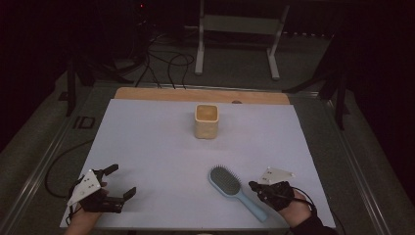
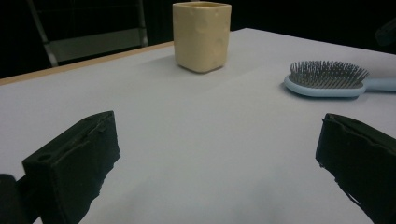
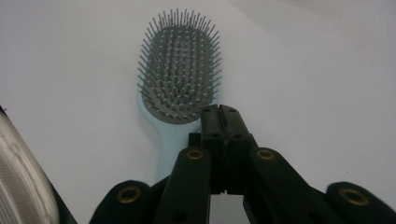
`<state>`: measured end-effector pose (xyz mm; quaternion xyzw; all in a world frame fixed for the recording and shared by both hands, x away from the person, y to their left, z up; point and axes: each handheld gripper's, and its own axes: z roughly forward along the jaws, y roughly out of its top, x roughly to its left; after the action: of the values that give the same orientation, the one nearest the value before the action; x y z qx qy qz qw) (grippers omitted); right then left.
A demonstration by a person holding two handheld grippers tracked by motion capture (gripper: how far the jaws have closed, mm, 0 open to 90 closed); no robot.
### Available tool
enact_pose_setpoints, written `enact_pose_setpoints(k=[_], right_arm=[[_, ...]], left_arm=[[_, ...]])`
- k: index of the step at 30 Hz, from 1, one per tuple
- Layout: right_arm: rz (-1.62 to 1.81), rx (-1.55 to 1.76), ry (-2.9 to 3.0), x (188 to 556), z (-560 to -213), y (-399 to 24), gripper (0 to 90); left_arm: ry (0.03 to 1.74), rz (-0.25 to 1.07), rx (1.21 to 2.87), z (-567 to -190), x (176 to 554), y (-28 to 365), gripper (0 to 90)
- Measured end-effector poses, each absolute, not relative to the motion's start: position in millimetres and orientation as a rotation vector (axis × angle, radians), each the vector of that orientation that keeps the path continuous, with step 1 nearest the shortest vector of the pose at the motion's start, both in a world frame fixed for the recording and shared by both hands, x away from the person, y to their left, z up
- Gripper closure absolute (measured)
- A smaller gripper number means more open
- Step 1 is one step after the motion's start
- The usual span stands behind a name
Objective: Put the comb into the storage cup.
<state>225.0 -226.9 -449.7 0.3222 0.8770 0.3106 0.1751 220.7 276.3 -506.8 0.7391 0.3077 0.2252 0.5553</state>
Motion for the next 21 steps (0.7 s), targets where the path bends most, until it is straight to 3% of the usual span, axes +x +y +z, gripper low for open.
enact_pose_setpoints(k=[7,10,11,12,13,15,16,20,21], right_arm=[[0.856,0.945,2.503,221.3,-453.4,-219.5,88.1],[0.842,0.976,2.523,220.9,-458.4,-216.1,72.0],[0.842,0.976,2.523,220.9,-458.4,-216.1,72.0],[0.84,0.993,2.532,220.9,-460.2,-215.1,66.5],[0.838,1.01,2.549,220.3,-463.6,-212.5,52.7],[0.823,1.025,2.587,220.3,-466.6,-209.0,40.5],[0.823,1.025,2.587,220.3,-466.6,-209.0,40.5],[0.783,1.085,2.606,223.6,-472.3,-204.2,23.0],[0.783,1.085,2.606,223.6,-472.3,-204.2,23.0]], left_arm=[[0.731,0.528,1.744,-507.0,221.0,276.3,0.0],[0.731,0.53,1.745,-506.7,220.7,276.6,0.0],[0.73,0.531,1.745,-506.7,220.6,276.7,0.0],[0.73,0.529,1.744,-506.8,220.8,276.7,0.0],[0.731,0.528,1.745,-506.9,220.9,276.7,0.0],[0.731,0.527,1.745,-506.8,220.8,276.9,0.0],[0.73,0.528,1.744,-506.8,220.8,276.7,0.0],[0.731,0.526,1.744,-506.8,220.7,276.8,0.0],[0.731,0.526,1.744,-506.8,220.7,276.8,0.0]])
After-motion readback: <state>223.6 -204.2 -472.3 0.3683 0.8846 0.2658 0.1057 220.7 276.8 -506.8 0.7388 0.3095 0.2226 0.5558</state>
